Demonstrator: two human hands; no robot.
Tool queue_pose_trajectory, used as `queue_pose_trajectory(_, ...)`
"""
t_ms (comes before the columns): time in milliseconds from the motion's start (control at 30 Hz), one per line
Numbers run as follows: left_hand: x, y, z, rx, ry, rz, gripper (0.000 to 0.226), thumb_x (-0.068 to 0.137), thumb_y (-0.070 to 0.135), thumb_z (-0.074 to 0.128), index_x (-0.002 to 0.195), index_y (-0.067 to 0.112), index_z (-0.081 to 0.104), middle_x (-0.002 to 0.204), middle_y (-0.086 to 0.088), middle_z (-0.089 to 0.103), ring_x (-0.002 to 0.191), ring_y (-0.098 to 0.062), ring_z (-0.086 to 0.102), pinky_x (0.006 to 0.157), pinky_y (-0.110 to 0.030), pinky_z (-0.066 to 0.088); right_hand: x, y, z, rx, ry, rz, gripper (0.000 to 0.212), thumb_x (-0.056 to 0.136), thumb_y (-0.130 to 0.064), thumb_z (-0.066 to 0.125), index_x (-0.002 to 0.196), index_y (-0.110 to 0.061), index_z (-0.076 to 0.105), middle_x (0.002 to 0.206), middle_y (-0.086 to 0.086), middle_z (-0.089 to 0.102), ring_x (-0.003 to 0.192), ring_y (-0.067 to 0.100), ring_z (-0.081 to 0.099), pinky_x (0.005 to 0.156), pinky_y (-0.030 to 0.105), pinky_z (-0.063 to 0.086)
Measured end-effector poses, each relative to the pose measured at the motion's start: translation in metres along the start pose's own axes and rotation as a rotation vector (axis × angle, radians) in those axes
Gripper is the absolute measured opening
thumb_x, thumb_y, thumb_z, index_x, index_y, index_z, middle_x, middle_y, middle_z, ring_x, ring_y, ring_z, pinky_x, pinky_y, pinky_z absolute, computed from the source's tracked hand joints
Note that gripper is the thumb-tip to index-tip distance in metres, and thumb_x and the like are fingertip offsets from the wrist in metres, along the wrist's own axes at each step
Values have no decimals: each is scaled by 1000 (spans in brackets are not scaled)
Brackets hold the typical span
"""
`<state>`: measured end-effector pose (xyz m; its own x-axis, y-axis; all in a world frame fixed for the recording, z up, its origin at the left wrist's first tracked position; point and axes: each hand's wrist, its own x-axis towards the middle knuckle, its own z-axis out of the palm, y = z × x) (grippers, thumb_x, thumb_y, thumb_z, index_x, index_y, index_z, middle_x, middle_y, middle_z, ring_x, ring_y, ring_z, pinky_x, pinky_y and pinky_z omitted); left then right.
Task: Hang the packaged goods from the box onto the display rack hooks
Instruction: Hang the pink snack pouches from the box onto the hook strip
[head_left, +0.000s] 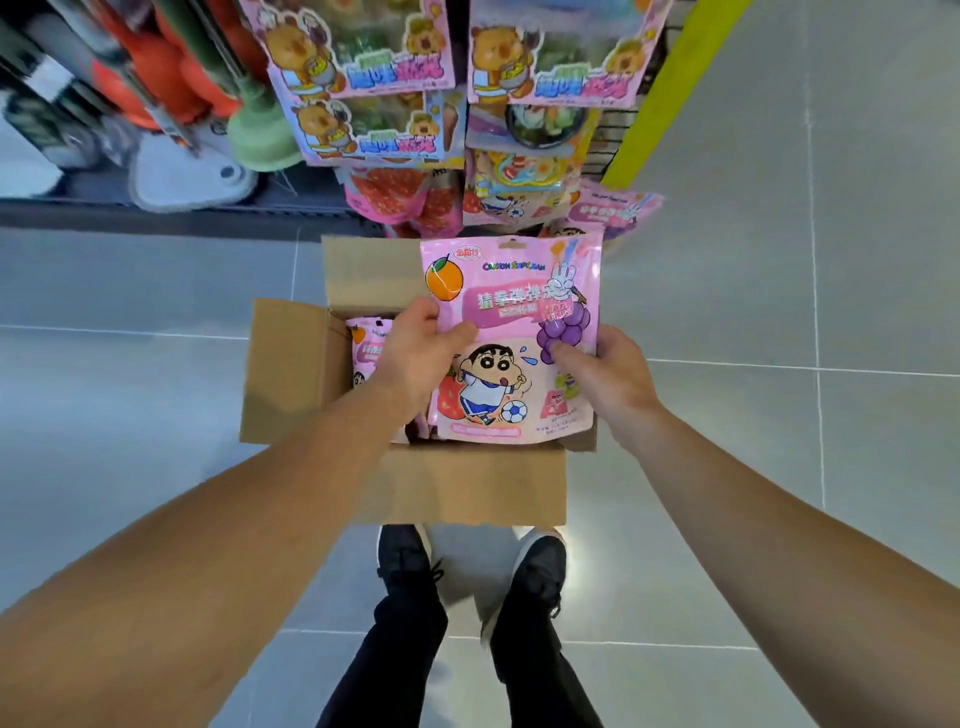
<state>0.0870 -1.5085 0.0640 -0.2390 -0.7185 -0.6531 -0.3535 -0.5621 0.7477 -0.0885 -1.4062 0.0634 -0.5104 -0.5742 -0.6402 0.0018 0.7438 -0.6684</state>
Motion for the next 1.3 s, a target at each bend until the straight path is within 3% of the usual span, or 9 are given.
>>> queue_pose_trajectory(100,-33,46,4,16,-36,49,15,90,11,66,101,13,55,105,-9,71,93,-23,70,77,-39,58,-32,-30,-29,41,33,-37,18,81,-26,70,96,-17,68,92,-2,74,87,16,71,77,34,58)
queue_pose_trajectory(200,-60,79,9,37,-55,88,17,91,12,66,103,12,55,106,-11,71,96,-26,70,81,-42,58,-55,-52,-52,100,66,-46,22,77,-26,74,96,-17,66,93,0,74,87,17,71,81,39,58)
queue_pose_trajectory(367,-94,124,16,70,-88,127,14,90,17,68,98,16,56,105,-11,71,89,-25,69,67,-32,51,-87,-87,-89,228,122,-100,14,83,-26,70,93,-19,62,94,1,72,88,19,70,84,41,57)
queue_pose_trajectory(567,-114,153,31,126,-140,172,13,89,11,68,92,11,56,99,-9,70,81,-20,68,48,-17,45,-101,-112,-120,336,230,-176,5,90,-22,64,92,-19,60,87,-3,68,73,9,64,59,19,49)
queue_pose_trajectory(667,-116,160,41,138,-167,160,21,88,12,69,102,4,55,106,-13,69,86,-25,69,53,-25,47,-103,-113,-134,327,237,-167,12,89,-20,66,99,-17,61,95,1,71,79,13,69,67,27,54)
queue_pose_trajectory(767,-115,166,54,132,-197,140,20,88,12,68,104,8,56,108,-14,70,92,-30,70,61,-33,54,-96,-112,-145,301,236,-160,14,86,-20,68,99,-18,62,95,2,73,86,21,72,77,39,59)
queue_pose_trajectory(933,-113,184,80,118,-186,162,19,87,9,66,104,6,59,101,-12,72,89,-26,72,78,-43,59,-81,-119,-173,277,229,-168,15,86,-21,67,100,-20,62,98,1,73,87,19,71,77,40,59)
queue_pose_trajectory(1100,-109,198,110,101,-150,224,7,90,18,69,94,18,63,84,7,72,70,-1,69,59,-20,54,-61,-128,-209,211,155,-199,21,87,-18,66,108,-18,61,98,-1,71,87,17,70,76,37,59)
queue_pose_trajectory(1300,-97,176,150,60,-117,126,13,89,14,69,100,21,66,97,-1,75,84,-16,73,69,-34,59,-23,-104,-239,86,59,-200,22,78,-16,70,101,-18,67,94,-1,72,88,20,71,81,43,58)
